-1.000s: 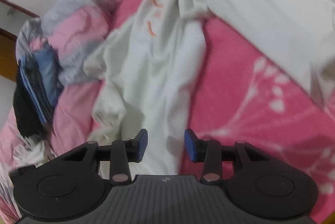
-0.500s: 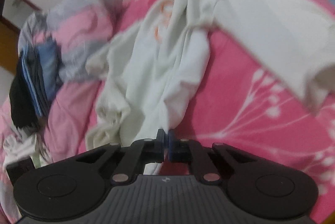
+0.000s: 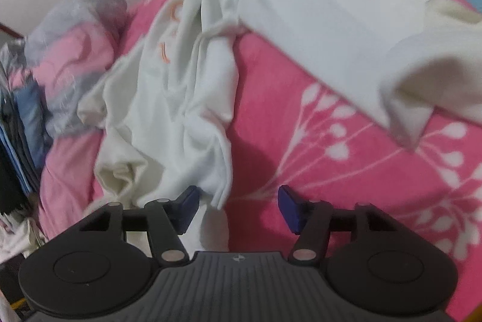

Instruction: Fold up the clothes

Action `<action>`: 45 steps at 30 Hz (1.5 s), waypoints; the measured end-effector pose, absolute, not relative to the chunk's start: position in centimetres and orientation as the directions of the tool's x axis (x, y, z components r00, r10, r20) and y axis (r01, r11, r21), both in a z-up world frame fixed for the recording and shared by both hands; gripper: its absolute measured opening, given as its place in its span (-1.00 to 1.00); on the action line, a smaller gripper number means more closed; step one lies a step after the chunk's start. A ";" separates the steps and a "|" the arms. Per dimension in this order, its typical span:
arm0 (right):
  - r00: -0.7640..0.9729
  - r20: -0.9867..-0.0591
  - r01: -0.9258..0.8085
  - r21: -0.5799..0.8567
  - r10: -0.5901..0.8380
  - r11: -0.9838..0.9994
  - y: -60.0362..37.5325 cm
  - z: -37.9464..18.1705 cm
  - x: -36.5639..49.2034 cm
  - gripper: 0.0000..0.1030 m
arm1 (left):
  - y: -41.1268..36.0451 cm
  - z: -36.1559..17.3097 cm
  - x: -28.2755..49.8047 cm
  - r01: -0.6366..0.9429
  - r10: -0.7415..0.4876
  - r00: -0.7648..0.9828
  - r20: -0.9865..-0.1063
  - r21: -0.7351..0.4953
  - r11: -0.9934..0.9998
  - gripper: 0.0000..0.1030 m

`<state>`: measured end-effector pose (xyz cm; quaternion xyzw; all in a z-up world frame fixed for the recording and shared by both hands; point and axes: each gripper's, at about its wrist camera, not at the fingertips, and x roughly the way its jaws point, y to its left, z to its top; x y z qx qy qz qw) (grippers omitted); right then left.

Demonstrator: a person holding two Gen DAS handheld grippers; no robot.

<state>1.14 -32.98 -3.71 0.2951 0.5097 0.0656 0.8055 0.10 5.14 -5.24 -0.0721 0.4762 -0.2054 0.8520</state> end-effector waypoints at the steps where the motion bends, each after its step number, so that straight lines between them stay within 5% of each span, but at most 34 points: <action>1: 0.471 -0.783 0.188 0.538 0.405 0.822 -32.8 -3.9 1.3 0.20 | 5.1 -5.3 0.1 0.281 -0.417 0.463 -0.782 -0.317 0.906 0.10; 3: 0.473 -0.778 0.162 0.537 0.413 0.828 -32.2 -4.2 1.6 0.13 | 5.1 -5.3 0.1 0.282 -0.414 0.464 -0.783 -0.312 0.907 0.10; 4: 0.469 -0.777 0.146 0.538 0.421 0.831 -32.0 -4.2 1.7 -0.17 | 5.0 -5.3 0.0 0.283 -0.412 0.465 -0.783 -0.309 0.908 0.10; 5: 0.465 -0.775 0.129 0.538 0.428 0.833 -31.7 -4.2 1.8 -0.70 | 5.0 -5.3 0.0 0.285 -0.409 0.467 -0.784 -0.305 0.909 0.10; 6: 0.461 -0.771 0.119 0.544 0.439 0.830 -31.5 -4.3 1.8 -0.93 | 4.9 -5.3 -0.1 0.288 -0.407 0.468 -0.785 -0.299 0.910 0.10; 13: 0.676 -0.644 0.095 0.558 0.358 0.825 -34.9 2.2 -1.5 -0.93 | 4.5 -5.4 -0.2 0.312 -0.390 0.471 -0.791 -0.264 0.913 0.10; 22: 0.844 -0.535 0.268 0.457 0.021 0.848 -45.0 10.0 -6.4 -0.93 | 4.3 -5.3 -0.3 0.328 -0.379 0.474 -0.795 -0.241 0.914 0.15; 35: 0.567 -0.820 0.353 0.331 0.082 0.875 -42.7 0.2 -4.2 -0.85 | 4.1 -5.2 -0.3 0.333 -0.379 0.468 -0.798 -0.238 0.912 0.15; 36: 0.569 -0.820 0.347 0.302 0.056 0.888 -42.3 0.7 -4.5 -0.82 | 4.2 -5.1 -0.3 0.332 -0.386 0.463 -0.798 -0.248 0.910 0.15; 38: 0.591 -0.806 0.335 0.237 -0.008 0.912 -41.4 2.2 -5.4 -0.32 | 4.4 -5.0 -0.4 0.328 -0.405 0.449 -0.796 -0.275 0.904 0.15; 40: 0.621 -0.778 0.327 0.149 -0.093 0.933 -40.5 3.9 -6.0 -0.04 | 4.6 -4.9 -0.5 0.327 -0.428 0.431 -0.794 -0.305 0.895 0.15; 45: 0.731 -0.662 0.227 0.002 -0.169 0.974 -37.0 7.9 -7.2 0.09 | 4.9 -4.7 -1.4 0.332 -0.464 0.398 -0.791 -0.348 0.877 0.15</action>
